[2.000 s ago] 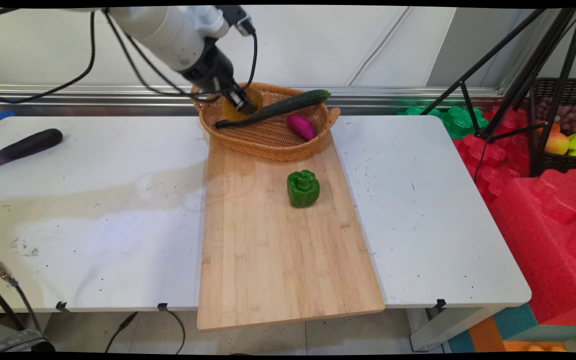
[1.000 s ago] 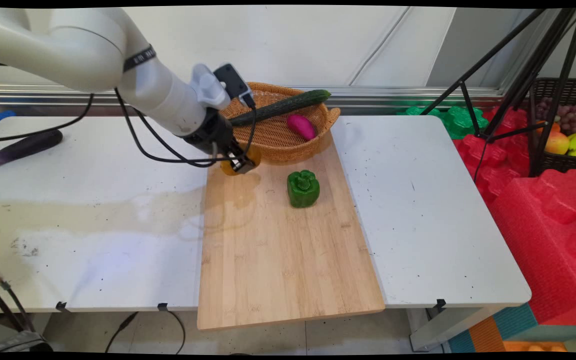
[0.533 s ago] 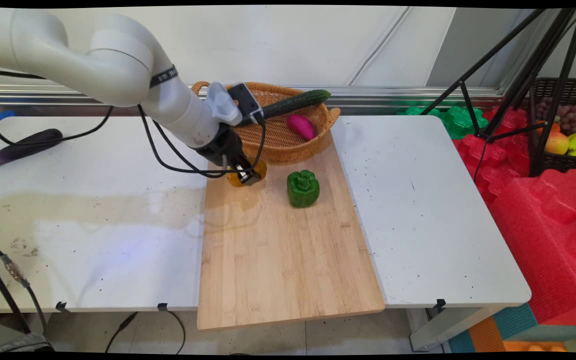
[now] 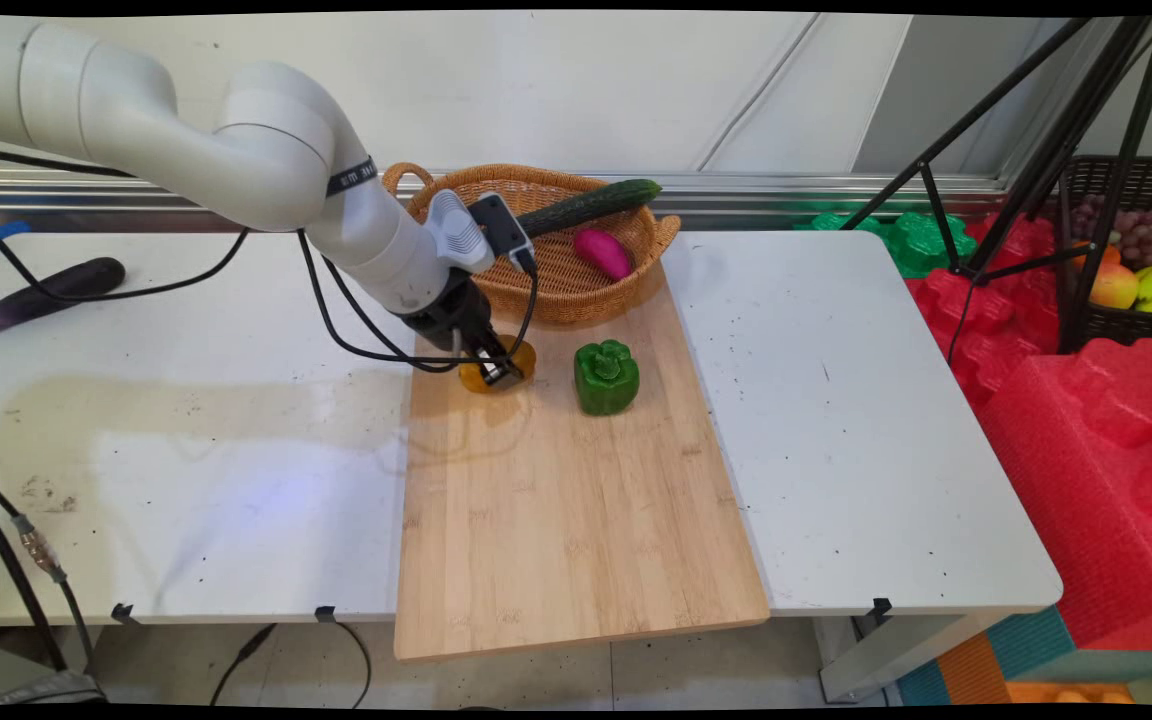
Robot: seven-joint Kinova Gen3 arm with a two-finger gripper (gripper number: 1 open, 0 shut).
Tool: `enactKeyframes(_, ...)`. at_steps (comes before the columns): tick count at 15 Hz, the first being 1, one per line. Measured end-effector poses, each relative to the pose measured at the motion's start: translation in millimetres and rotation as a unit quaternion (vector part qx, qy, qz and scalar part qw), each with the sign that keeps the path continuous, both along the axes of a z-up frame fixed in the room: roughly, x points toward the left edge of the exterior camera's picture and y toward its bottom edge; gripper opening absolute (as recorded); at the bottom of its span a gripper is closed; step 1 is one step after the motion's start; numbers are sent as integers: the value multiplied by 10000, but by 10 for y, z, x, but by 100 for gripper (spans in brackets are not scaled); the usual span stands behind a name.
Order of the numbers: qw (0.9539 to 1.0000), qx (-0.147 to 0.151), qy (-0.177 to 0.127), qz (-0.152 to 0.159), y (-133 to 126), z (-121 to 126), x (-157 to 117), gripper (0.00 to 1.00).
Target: Place the picked object on the cutting board
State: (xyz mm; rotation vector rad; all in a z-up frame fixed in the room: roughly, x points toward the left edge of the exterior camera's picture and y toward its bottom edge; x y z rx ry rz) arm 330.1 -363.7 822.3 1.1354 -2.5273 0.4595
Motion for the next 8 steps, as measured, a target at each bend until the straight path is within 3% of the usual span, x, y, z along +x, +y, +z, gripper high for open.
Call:
enactKeyframes(4, 10000, 44, 6, -36, -9, -45, -3, 0)
enactKeyframes(5, 10000, 41, 12, -38, -8, -44, -1, 100)
enactKeyframes(8, 10000, -14, 21, -37, -2, -9, 21, 100)
